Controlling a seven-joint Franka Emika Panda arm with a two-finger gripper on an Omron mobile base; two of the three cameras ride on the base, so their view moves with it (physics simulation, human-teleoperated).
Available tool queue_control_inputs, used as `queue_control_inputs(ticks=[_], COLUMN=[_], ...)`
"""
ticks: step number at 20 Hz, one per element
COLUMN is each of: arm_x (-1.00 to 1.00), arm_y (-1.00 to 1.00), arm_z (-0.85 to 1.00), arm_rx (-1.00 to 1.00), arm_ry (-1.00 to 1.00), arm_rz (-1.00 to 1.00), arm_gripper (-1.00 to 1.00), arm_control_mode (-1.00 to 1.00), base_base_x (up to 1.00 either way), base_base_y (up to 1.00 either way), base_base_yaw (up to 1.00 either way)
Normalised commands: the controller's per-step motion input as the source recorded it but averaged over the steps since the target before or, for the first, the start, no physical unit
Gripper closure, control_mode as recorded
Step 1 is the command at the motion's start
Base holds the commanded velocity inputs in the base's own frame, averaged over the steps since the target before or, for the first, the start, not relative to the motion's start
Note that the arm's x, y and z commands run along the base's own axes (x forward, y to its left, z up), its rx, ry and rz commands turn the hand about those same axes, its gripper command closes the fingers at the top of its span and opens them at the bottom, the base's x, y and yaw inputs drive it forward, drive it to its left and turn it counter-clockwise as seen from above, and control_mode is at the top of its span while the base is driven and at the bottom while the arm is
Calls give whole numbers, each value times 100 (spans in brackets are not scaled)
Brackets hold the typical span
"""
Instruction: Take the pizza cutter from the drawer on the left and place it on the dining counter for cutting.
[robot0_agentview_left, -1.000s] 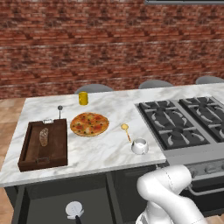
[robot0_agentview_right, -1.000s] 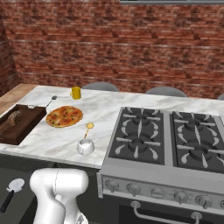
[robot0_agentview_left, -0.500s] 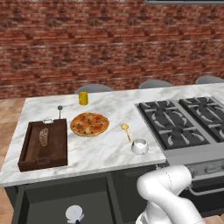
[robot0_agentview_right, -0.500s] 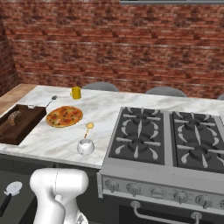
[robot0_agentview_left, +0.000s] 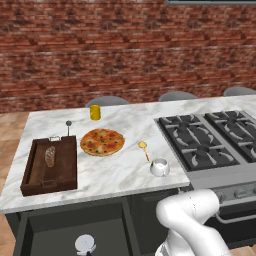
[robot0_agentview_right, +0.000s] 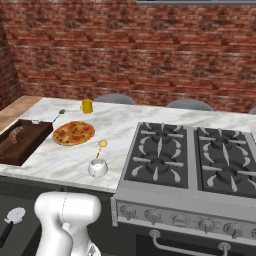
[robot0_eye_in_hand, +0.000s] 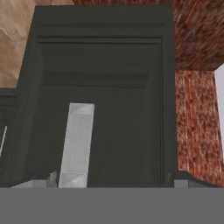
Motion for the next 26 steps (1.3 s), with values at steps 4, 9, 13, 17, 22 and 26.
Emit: queue_control_inputs(ticks=[4, 9, 13, 17, 22, 26], arm_x=[-41, -31, -41, -41, -12, 6], arm_y=[0, 0, 0, 0, 0, -3], arm_z=[62, 74, 84, 96, 94, 96], arm_rx=[0, 0, 0, 0, 1, 3], arm_ry=[8, 12, 7, 1, 1, 6], arm_rz=[-9, -10, -9, -8, -9, -12], arm_gripper=[-100, -100, -100, -100, -100, -100], arm_control_mode=[-100, -100, -100, -100, -100, -100], base_base_x=[0, 0, 0, 0, 0, 0], base_base_y=[0, 0, 0, 0, 0, 0], base_base_yaw=[0, 0, 0, 0, 0, 0])
